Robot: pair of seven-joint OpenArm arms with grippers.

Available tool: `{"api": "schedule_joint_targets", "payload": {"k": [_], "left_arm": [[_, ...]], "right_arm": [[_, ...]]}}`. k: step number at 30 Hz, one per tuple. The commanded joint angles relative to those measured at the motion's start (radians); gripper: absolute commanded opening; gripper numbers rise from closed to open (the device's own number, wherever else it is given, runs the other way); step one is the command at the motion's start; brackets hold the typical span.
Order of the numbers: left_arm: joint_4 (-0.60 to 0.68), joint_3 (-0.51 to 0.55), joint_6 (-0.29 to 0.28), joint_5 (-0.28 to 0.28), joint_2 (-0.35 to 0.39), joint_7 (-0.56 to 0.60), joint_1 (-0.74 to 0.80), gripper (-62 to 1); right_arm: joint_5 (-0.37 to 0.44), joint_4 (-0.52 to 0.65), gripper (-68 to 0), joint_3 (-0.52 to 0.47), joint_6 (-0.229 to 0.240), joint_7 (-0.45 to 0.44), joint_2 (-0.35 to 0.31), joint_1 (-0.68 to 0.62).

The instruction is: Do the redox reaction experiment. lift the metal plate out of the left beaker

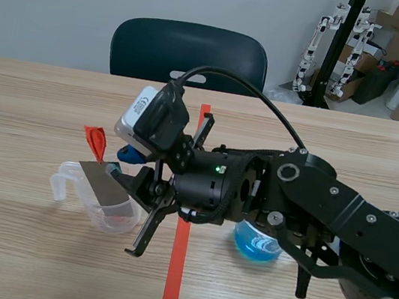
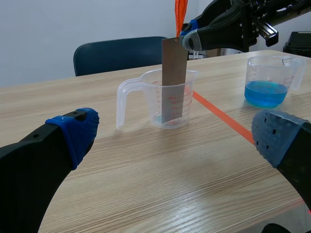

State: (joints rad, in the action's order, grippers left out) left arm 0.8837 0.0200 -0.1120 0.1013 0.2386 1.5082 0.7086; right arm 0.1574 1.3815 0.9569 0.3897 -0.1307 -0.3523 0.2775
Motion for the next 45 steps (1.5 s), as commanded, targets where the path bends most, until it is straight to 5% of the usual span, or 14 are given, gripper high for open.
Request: {"api": "schedule_joint_targets", "payload": {"k": [1,12,15,21,25,45], "left_arm": [[0.013,0.001,-0.003,-0.003,0.006,0.046,0.003,1.4],[0.013,0.001,-0.003,-0.003,0.006,0.046,0.003,1.4],[0.013,0.001,-0.003,-0.003,0.006,0.046,0.003,1.4],[0.013,0.001,-0.003,-0.003,0.006,0.046,0.003,1.4],[0.013,0.001,-0.003,-0.002,0.006,0.046,0.003,1.4],[0.014,0.001,-0.003,0.016,0.006,0.046,0.003,1.4]], "right_arm": [[0.006,0.015,-53.1,0.0,-0.002,-0.013,0.015,0.024],[0.003,0.014,-54.3,0.009,0.002,-0.005,0.031,0.024],[0.004,0.013,-66.2,0.013,0.002,-0.005,0.031,0.024],[0.01,0.013,-66.9,0.013,0.001,-0.004,0.031,0.026],[0.083,0.02,-66.9,0.006,0.001,0.023,0.031,0.047],[0.555,0.428,-66.9,-0.194,0.004,0.557,0.031,0.072]]}}
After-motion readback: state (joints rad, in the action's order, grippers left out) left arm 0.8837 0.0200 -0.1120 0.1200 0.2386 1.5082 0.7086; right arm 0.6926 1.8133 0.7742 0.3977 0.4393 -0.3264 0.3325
